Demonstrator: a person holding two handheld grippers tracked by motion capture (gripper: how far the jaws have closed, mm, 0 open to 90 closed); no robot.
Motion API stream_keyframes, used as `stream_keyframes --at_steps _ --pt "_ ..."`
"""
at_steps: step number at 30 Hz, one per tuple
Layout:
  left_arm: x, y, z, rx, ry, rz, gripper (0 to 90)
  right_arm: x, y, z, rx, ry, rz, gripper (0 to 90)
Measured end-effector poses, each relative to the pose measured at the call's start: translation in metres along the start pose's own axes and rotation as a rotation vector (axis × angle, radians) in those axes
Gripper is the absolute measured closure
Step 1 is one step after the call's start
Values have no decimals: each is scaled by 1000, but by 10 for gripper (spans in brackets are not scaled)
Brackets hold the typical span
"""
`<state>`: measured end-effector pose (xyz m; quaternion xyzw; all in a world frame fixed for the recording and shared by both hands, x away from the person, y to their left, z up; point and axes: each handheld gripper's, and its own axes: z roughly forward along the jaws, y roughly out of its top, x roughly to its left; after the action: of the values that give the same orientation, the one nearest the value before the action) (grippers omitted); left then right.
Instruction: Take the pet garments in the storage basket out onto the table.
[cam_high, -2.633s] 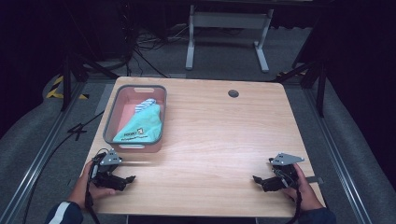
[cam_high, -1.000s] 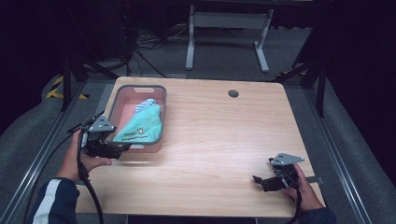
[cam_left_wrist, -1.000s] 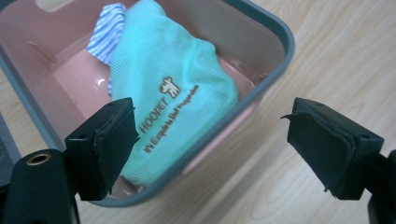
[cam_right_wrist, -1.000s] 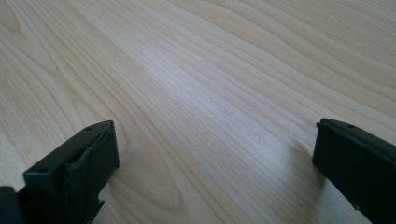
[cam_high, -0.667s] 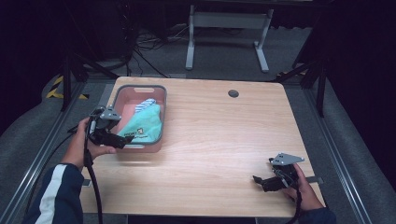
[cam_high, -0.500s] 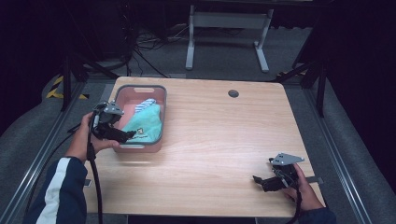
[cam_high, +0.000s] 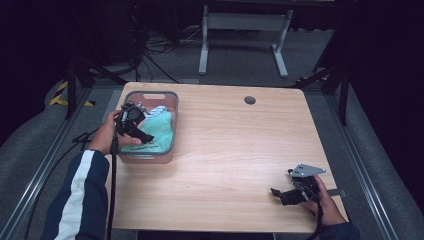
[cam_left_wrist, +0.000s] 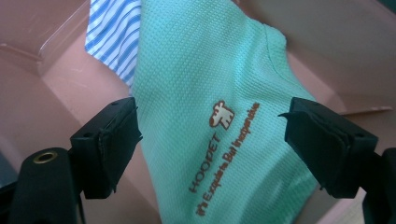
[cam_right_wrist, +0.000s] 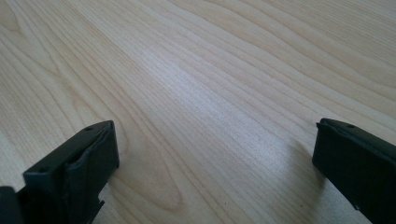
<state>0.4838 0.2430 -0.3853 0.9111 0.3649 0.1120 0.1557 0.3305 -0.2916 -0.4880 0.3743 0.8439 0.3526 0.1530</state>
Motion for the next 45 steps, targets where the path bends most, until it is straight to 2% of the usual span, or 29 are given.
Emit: stream_keyframes --at_steps 2,6,9,12,15,18,20,22,26,30,32,34,39,45 --pt "1 3 3 8 -8 -2 183 0 0 0 0 0 0 6" --pt "5 12 18 67 -17 -4 184 0 0 0 -1 1 2 6" --pt "10 16 28 108 -21 -25 184 0 0 0 -1 1 2 6" --pt "12 19 36 145 8 -14 193 0 0 0 -1 0 2 6" --pt "13 19 48 195 -3 -33 194 0 0 0 -1 1 2 6" --pt "14 20 54 225 2 -26 197 0 0 0 -1 1 2 6" --pt "14 21 57 245 16 -28 229 0 0 0 -1 1 2 6" --pt "13 21 61 272 1 -19 234 0 0 0 -1 1 2 6" --pt "12 22 62 271 -18 -17 253 0 0 0 -1 1 2 6" --pt "11 22 61 259 -54 -25 370 0 0 0 -1 1 1 6" --pt "10 22 58 264 -75 -5 440 0 0 0 -1 0 1 6" --pt "10 21 58 238 -65 6 532 0 0 0 -1 1 2 6" --pt "11 19 54 215 -56 -17 702 0 0 0 -1 0 2 6" --pt "10 19 46 193 -49 -10 778 0 0 0 -1 0 2 6"
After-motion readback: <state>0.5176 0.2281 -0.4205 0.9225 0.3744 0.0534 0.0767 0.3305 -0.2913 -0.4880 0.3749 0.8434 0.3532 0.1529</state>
